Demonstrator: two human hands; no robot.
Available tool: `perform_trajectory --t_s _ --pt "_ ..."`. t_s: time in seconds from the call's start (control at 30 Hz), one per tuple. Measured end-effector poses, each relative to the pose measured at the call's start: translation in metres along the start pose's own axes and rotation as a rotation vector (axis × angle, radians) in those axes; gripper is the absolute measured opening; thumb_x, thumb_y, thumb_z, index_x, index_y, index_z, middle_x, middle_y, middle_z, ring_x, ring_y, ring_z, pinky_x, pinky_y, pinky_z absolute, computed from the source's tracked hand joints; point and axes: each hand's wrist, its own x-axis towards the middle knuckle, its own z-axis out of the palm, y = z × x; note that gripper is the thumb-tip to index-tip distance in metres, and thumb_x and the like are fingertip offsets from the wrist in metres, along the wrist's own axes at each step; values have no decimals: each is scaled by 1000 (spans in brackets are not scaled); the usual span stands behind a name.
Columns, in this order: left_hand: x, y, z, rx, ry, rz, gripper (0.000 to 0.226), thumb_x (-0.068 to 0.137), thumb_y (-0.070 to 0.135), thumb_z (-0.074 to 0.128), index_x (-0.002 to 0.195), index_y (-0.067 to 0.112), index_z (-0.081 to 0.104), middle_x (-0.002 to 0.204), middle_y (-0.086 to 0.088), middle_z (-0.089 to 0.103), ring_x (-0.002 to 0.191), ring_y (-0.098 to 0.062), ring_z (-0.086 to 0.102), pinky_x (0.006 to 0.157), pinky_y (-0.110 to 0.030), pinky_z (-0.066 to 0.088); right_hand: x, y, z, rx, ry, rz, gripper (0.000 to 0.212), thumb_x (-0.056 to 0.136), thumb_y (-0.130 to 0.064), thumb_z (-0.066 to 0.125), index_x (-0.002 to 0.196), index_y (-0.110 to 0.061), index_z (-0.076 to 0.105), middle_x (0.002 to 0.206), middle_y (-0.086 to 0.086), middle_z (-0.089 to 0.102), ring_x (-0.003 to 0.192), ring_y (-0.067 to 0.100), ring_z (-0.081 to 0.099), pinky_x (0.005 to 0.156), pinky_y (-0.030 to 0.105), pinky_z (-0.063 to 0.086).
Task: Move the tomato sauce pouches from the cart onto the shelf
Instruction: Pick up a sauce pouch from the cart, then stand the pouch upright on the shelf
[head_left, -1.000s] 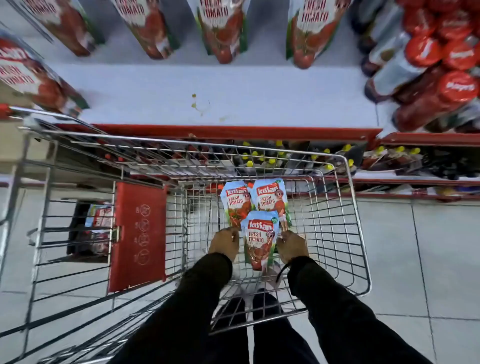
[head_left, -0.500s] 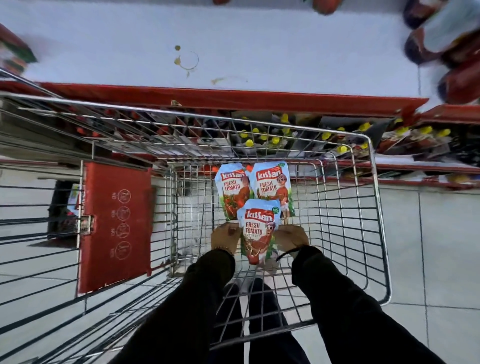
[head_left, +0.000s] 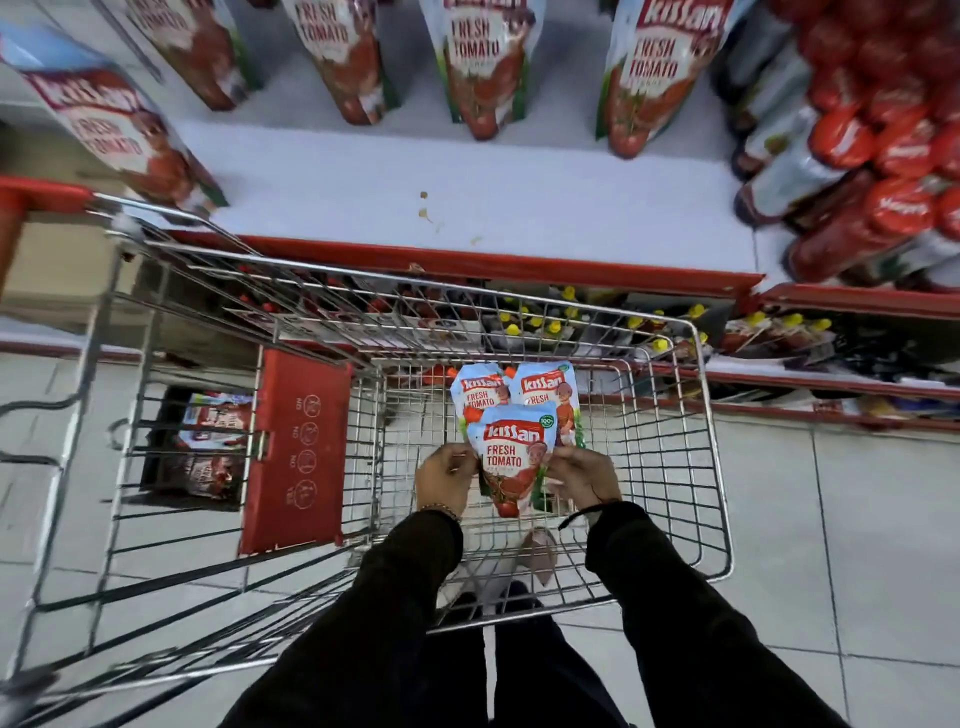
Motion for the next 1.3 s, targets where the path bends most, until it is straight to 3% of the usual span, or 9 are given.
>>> perform_trajectory --t_s 0.13,0.27,0.37,0.5,0.63,0.7,0.93,1.1,1.3 --pt "-14 32 -34 -55 92 145 10 90 13 60 93 7 68 87 -7 69 81 -22 64 65 -14 49 -41 -38 14 6 5 -255 18 86 5 61 76 -8 66 81 8 69 89 32 65 70 28 58" --pt "-26 59 -71 -157 199 300 10 92 19 59 94 13 67 89 -2 69 82 -19 64 74 -29 50 -77 -80 33 -94 2 -495 2 84 -13 70 84 -15 70 86 3 71 71 11 67 62 29 55" --pt "-28 79 -100 -215 269 380 13 92 19 60 98 10 68 91 -4 71 84 -20 66 76 -29 51 -97 -110 51 -44 -20 -573 9 84 -18 70 92 -14 73 94 -2 74 83 4 70 73 22 58" --pt "-25 111 -140 -294 361 495 7 90 19 62 93 21 68 90 -1 73 84 -14 68 80 -31 55 -115 -152 77 -36 -32 -709 21 84 -14 70 101 -2 72 95 3 73 76 -9 69 68 9 55" --pt "-18 150 -183 -321 438 634 11 89 11 62 96 17 69 84 2 71 72 10 62 71 -9 50 -119 -197 109 -26 -43 -829 26 84 -14 70 106 -1 72 101 7 75 81 -4 70 68 11 56" --pt "-7 170 -203 -315 466 666 11 90 13 61 98 15 69 85 0 72 72 8 63 69 -5 49 -118 -221 124 7 -35 -836 28 82 -17 72 106 -3 72 104 9 75 88 7 73 74 27 62" --pt "47 224 -252 -292 449 643 15 91 10 58 105 7 63 97 -7 68 86 -26 70 84 -35 58 -106 -284 173 49 -37 -877 18 83 -16 71 98 -8 74 100 9 75 91 24 73 70 42 63" --pt "72 228 -255 -226 482 632 15 90 5 59 104 2 62 99 -13 69 85 -28 68 81 -32 57 -85 -291 193 85 -25 -788 17 86 -10 67 101 -3 71 101 10 69 90 27 70 58 30 63" --pt "81 215 -251 -211 471 614 15 90 3 58 104 1 62 94 -7 64 88 -20 63 85 -36 58 -67 -275 196 -40 42 -795 6 82 -20 73 88 -17 74 92 4 74 90 24 72 75 53 61"
